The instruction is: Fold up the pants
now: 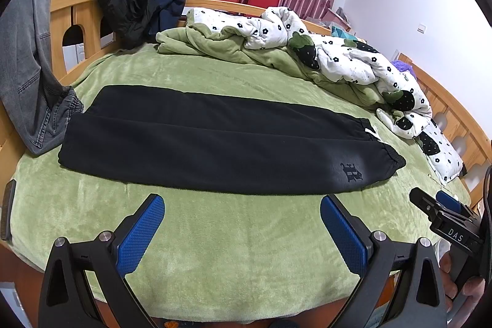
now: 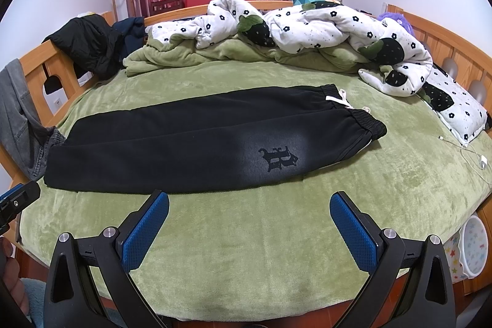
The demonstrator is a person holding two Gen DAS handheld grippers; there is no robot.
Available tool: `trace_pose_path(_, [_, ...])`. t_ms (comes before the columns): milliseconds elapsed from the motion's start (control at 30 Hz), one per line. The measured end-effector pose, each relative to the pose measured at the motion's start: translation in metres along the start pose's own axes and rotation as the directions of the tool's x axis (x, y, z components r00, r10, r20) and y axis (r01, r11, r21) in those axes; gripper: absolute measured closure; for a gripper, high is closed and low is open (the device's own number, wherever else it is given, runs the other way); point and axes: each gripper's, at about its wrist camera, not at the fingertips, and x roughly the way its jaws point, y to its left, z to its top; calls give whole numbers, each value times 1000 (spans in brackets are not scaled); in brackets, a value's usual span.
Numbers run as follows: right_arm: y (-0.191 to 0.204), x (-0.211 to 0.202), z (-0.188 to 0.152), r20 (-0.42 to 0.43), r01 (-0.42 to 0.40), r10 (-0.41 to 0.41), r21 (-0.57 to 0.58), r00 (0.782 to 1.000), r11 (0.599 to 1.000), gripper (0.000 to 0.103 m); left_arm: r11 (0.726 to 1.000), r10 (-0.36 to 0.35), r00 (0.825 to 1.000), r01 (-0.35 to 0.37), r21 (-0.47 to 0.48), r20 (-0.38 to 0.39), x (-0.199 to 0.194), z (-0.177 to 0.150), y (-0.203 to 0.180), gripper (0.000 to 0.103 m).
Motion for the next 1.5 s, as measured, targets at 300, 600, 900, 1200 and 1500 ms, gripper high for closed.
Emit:
trace_pose_path(300, [0,0,0,-1,-1,1,0,1000,1000,0,1000,0,1000,0,1,0,0,0,-1,1])
trace_pose_path(600, [0,0,1,-1,-1,1,1,1000,1000,0,1000,1,1000,-1,0,0,0,0,-1,1])
trace_pose_path(900, [0,-1,0,1,0,0,0,1000,1000,0,1000,2,1000,-2,-1,1,0,0,-1,1])
trace_pose_path(1200, [-1,-7,0,32,-11,11,8,999,1000,0,1000,0,1000,0,1,9,-3,-1,-5,1])
trace_pose_path(1500, [-4,-41,16,103,-64,71,-64,992,996,0,996,-83,996,82,27,21,-29,20,-19,1])
